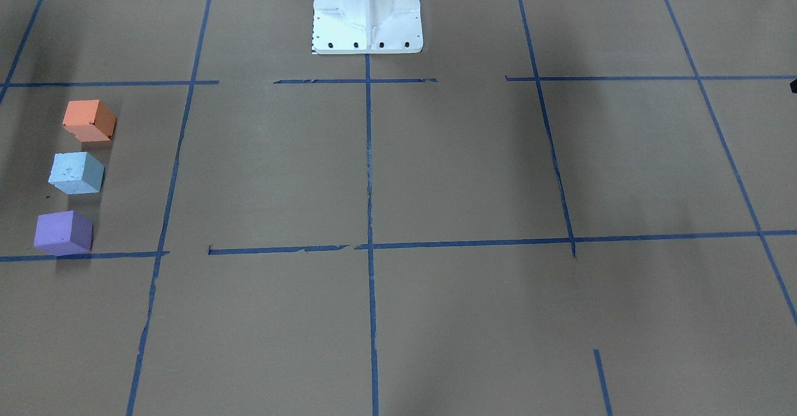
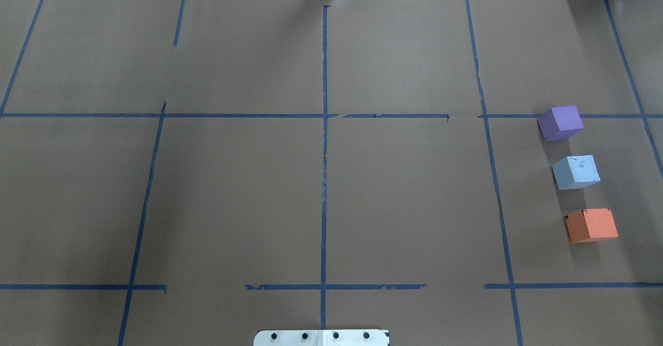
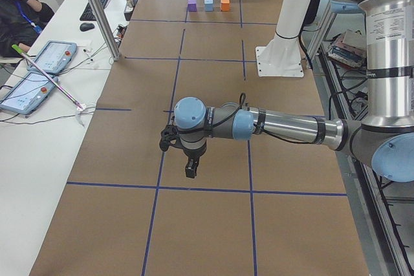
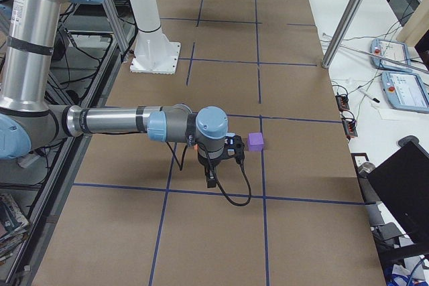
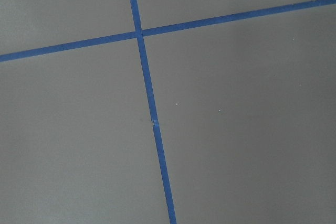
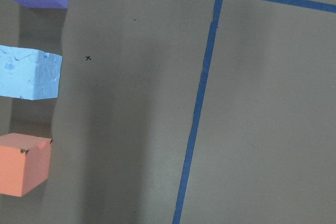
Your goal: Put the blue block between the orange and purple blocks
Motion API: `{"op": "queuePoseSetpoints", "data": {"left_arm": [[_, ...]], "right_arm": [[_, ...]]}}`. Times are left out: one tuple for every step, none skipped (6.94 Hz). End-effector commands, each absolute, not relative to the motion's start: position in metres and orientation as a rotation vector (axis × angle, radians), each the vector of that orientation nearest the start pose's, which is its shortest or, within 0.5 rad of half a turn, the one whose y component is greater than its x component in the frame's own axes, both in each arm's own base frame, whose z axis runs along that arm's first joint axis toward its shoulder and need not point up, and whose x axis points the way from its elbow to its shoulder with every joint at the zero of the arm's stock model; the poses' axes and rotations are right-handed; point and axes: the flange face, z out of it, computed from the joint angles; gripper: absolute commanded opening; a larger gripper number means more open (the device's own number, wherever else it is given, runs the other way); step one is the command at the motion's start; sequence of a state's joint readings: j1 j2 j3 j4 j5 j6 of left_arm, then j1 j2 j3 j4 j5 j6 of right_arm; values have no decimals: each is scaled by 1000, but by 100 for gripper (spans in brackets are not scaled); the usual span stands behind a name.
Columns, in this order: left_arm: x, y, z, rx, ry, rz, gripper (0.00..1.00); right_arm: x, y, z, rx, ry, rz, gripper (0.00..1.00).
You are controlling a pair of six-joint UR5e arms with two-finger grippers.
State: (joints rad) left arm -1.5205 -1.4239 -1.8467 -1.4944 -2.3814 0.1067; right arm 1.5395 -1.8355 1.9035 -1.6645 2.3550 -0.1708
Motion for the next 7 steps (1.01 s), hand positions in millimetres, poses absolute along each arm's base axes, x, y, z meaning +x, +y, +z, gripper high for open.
{"op": "queuePoseSetpoints", "data": {"left_arm": [[-40,-431,608,47,805,157,100],[-41,-429,610,42,804,155,100],[-41,-429,616,26,786,150,100],[-44,-430,620,27,749,151,100],[-44,-430,619,28,747,152,100],[-44,-430,619,26,746,151,100],[-44,-430,619,26,746,151,100]], "right_arm": [[51,-379,620,30,-783,-180,100],[51,-380,619,34,-783,-182,100],[51,-380,619,36,-783,-183,100],[51,-381,618,37,-783,-183,100],[51,-381,617,40,-783,-185,100],[52,-382,617,41,-781,-185,100],[52,-382,617,41,-781,-185,100]]}}
